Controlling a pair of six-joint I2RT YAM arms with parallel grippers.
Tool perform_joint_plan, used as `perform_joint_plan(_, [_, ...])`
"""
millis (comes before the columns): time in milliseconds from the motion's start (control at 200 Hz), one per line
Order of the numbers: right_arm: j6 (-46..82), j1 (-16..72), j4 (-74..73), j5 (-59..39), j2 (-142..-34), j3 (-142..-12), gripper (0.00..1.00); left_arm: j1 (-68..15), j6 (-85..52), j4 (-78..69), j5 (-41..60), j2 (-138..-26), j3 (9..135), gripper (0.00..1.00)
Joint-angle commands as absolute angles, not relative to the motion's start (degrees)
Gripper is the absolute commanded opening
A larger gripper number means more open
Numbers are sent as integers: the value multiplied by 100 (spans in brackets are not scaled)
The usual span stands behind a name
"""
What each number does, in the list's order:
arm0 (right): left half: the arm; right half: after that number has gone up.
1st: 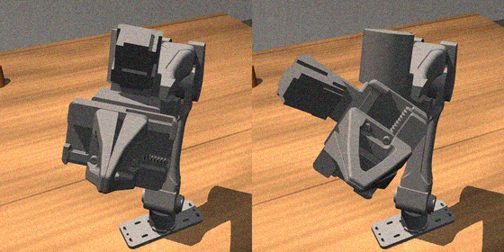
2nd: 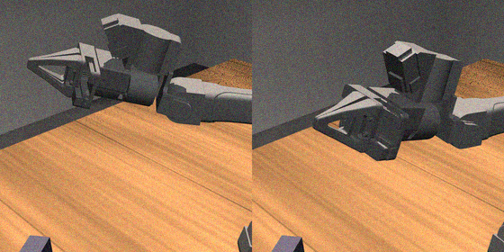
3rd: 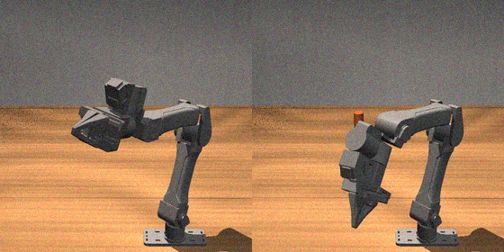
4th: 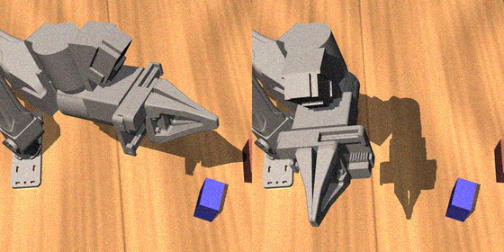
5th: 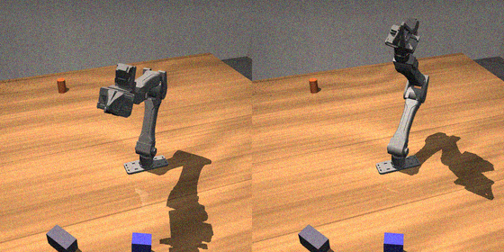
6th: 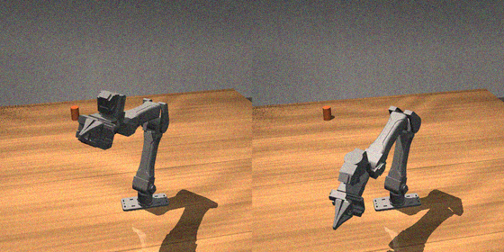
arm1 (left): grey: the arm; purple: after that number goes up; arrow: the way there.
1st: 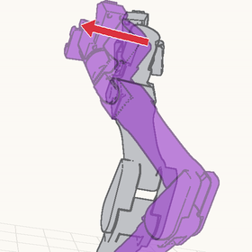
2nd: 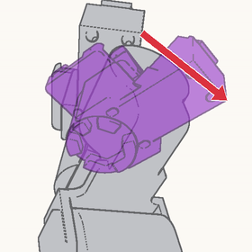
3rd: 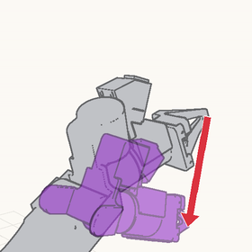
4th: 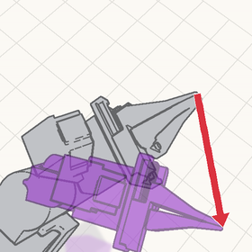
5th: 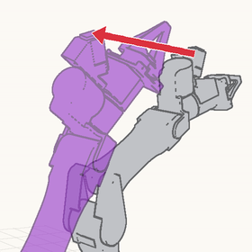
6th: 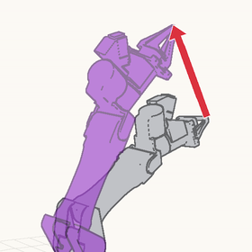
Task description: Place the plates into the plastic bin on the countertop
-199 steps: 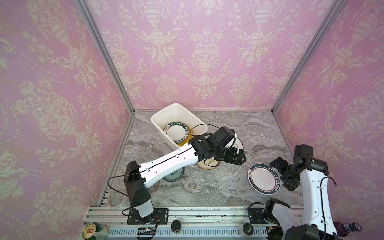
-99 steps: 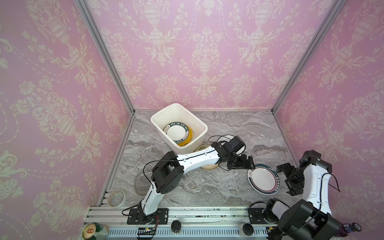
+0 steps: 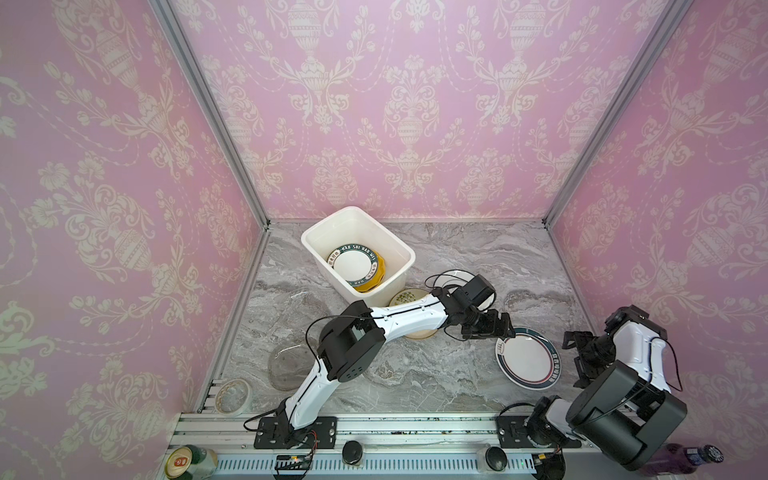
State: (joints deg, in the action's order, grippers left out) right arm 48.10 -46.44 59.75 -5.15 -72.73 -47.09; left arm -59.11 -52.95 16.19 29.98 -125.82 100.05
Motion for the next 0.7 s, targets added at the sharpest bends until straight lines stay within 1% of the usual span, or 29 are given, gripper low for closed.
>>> perform_joint_plan(0, [4648,-4710,5747,-387,-7562,-4962,100,-5946,-5435,1277,3262,-12811,9977,94])
perform_joint_plan(290, [4814,-4720,5166,-586,-8121,-4875,100,-5950,-5543,1361,3348,-13214,10341,96])
perform_joint_plan(595, [4817,-4712,4757,-668,-8364,-4377,100,-5941,-5648,1347,3387,-13514,10541,94])
perform_joint_plan(695, [4825,-4702,4660,-659,-8413,-4218,100,-5935,-5691,1289,3500,-13603,10606,92])
